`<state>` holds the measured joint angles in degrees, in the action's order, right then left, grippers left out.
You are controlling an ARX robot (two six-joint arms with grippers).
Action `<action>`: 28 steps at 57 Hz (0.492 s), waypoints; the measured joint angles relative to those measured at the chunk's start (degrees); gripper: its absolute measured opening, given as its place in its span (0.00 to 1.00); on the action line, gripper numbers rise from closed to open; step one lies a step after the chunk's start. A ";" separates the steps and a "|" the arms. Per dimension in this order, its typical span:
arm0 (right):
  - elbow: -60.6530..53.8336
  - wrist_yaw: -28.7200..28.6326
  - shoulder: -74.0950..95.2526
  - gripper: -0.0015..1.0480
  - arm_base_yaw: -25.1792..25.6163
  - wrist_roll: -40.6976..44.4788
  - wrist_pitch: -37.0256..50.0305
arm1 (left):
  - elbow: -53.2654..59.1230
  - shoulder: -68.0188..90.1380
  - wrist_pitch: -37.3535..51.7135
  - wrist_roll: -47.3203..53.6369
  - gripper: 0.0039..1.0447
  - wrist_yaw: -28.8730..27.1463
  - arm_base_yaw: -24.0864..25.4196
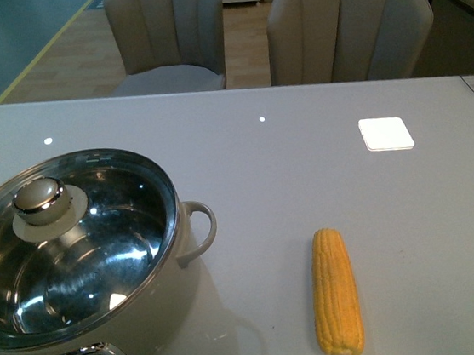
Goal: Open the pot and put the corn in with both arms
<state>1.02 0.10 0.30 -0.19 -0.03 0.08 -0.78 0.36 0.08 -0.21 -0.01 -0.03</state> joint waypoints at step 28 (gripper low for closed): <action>0.00 0.00 0.00 0.92 0.00 0.02 0.00 | 0.00 0.00 0.00 0.00 0.94 0.00 0.00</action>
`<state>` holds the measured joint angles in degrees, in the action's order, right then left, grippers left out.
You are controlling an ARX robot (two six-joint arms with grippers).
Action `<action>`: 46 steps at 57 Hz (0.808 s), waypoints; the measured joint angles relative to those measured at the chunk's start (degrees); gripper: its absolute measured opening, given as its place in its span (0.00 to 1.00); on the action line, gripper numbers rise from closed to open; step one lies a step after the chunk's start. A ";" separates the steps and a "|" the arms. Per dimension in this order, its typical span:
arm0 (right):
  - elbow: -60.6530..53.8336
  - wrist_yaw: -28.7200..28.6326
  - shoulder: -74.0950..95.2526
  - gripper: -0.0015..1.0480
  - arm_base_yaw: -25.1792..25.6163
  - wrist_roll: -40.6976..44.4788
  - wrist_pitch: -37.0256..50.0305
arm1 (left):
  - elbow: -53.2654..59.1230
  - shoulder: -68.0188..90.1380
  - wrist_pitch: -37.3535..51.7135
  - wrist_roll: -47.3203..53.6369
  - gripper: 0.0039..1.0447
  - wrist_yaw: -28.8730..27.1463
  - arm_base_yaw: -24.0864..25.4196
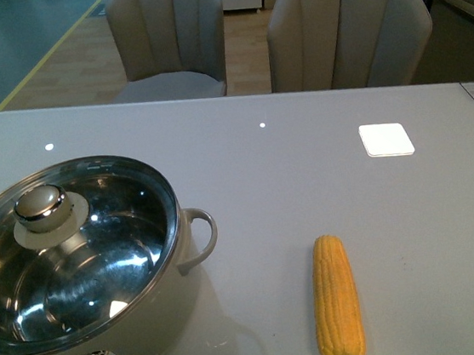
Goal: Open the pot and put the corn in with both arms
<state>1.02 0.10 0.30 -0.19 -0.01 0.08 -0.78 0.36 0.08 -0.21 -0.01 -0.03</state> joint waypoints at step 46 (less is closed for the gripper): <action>0.00 -0.09 0.00 0.92 0.00 0.00 0.00 | -5.75 17.84 -3.39 -5.22 0.94 5.70 -5.62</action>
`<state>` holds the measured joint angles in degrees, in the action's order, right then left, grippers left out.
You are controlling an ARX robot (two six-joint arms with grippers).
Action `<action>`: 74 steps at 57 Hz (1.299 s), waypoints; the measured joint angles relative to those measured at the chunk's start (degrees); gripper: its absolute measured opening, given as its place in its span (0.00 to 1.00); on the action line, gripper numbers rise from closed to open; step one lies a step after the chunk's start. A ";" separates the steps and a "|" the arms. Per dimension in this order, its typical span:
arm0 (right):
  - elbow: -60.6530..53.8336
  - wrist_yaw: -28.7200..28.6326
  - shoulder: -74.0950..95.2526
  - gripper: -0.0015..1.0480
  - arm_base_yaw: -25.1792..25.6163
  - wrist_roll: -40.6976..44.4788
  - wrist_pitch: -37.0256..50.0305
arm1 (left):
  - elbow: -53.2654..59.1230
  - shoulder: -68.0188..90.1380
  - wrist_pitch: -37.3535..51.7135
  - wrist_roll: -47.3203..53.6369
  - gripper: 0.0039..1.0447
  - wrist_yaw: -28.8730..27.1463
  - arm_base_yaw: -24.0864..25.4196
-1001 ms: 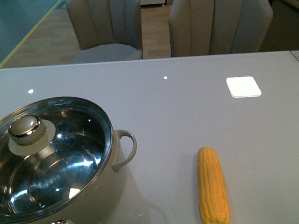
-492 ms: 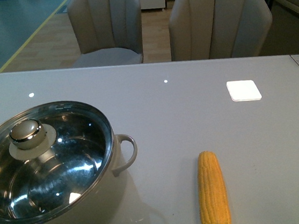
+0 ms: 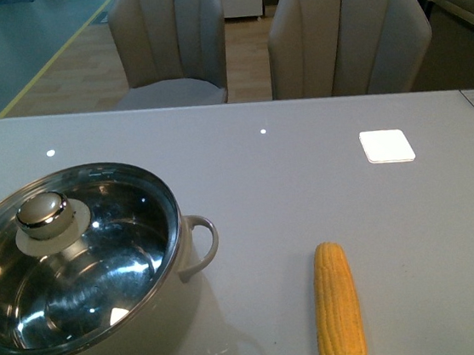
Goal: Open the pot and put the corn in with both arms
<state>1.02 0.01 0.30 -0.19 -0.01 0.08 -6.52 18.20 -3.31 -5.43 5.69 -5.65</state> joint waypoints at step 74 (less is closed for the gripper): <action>0.00 0.00 0.00 0.92 0.00 -0.02 0.00 | -20.24 100.04 75.84 7.19 0.94 -11.54 -4.96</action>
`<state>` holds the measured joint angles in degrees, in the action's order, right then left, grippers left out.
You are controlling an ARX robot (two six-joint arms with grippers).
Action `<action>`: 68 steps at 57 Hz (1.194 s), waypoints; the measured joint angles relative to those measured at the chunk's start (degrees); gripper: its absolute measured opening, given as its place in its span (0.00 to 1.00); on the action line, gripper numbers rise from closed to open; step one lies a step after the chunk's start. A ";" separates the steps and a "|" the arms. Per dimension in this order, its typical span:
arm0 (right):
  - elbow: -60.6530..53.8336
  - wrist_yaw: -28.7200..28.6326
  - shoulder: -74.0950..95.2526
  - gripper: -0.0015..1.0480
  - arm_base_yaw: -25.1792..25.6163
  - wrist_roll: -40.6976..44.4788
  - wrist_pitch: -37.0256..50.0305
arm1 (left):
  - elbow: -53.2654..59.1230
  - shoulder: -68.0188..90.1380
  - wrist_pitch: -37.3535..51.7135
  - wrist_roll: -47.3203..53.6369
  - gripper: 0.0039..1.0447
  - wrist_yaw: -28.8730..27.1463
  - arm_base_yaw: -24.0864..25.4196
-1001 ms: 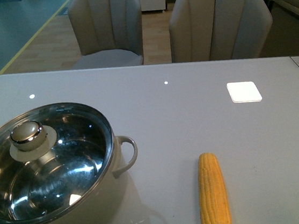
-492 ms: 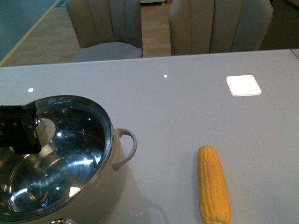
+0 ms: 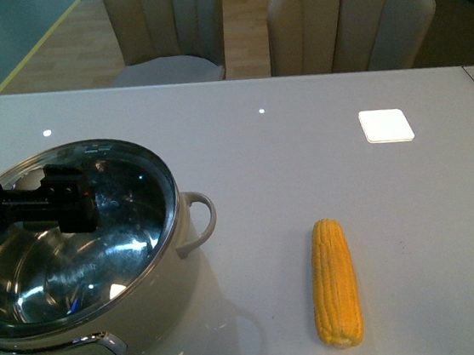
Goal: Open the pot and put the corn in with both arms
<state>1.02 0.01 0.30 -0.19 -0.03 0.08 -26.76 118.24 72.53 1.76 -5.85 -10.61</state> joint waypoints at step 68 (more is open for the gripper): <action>0.00 0.00 0.00 0.92 0.00 0.00 0.00 | -1.27 1.46 -0.90 -3.43 0.41 -1.75 -1.84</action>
<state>1.02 0.01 0.30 -0.19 -0.03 0.08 -28.03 119.70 71.64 -1.67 -7.60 -12.45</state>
